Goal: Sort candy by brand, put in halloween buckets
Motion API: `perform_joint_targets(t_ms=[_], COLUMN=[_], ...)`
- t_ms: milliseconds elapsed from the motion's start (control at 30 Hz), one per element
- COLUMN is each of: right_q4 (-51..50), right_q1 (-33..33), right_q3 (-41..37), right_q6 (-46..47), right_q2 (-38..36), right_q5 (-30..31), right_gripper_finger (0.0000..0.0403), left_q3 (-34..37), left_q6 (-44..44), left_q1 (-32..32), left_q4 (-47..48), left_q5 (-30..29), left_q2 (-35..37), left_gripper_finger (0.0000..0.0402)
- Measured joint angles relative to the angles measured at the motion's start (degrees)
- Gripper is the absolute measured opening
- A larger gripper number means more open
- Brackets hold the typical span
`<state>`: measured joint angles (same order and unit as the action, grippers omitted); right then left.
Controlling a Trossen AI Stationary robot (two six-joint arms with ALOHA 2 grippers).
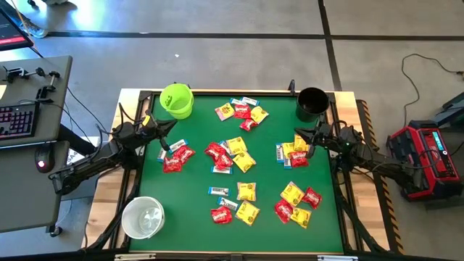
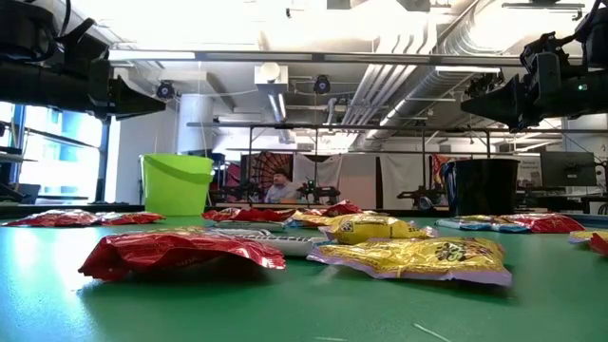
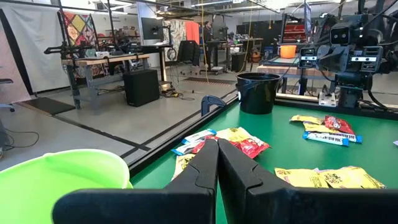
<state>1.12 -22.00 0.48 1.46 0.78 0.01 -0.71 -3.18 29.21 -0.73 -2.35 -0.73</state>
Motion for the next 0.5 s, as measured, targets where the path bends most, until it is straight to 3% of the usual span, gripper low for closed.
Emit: perform_joint_targets(t_ms=[267, 500], right_q4=[0.00, -0.02], right_q1=[0.00, 0.02], right_q3=[-0.01, 0.01], right_q6=[0.01, 0.01], right_q2=[0.02, 0.01], right_q5=[0.00, 0.00], right_gripper_finger=[0.0000, 0.0000], left_q3=[-0.02, -0.02], left_q6=[-0.04, -10.31], left_q1=[0.00, 0.03], left_q4=[0.00, 0.00], left_q5=[0.00, -0.22], left_q2=[0.00, 0.00], left_gripper_finger=[0.0001, 0.0001])
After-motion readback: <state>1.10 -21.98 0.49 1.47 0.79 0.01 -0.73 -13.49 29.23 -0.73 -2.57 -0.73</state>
